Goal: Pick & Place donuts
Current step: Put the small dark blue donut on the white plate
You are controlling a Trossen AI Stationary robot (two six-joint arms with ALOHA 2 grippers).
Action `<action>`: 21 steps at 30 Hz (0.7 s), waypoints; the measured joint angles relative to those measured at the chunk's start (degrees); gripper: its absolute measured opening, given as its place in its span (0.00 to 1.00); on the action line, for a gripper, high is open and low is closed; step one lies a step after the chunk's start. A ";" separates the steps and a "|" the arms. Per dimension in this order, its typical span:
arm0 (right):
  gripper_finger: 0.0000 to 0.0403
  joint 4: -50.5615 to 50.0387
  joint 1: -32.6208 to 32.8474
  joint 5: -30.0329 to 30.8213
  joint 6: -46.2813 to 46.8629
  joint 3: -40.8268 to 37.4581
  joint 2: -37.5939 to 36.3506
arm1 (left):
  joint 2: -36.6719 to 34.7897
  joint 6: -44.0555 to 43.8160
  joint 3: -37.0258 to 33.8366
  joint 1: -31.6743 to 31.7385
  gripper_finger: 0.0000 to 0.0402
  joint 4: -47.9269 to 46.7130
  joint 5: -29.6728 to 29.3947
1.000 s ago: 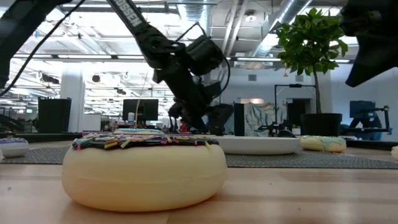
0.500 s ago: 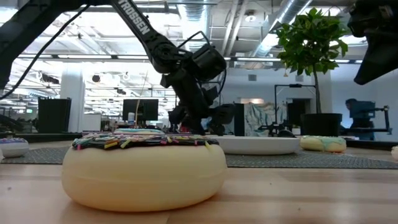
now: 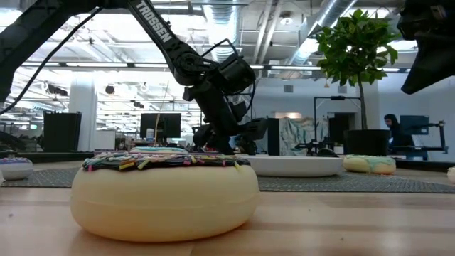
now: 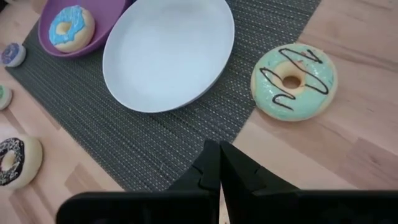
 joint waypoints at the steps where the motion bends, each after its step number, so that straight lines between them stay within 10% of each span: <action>1: 0.00 0.00 0.00 0.00 -0.01 0.00 0.00 | 0.00 0.00 0.00 0.00 0.65 0.00 0.46; 21: 0.00 0.72 0.00 0.35 0.38 0.00 0.02 | -0.07 0.02 -0.07 0.17 0.65 -2.61 1.17</action>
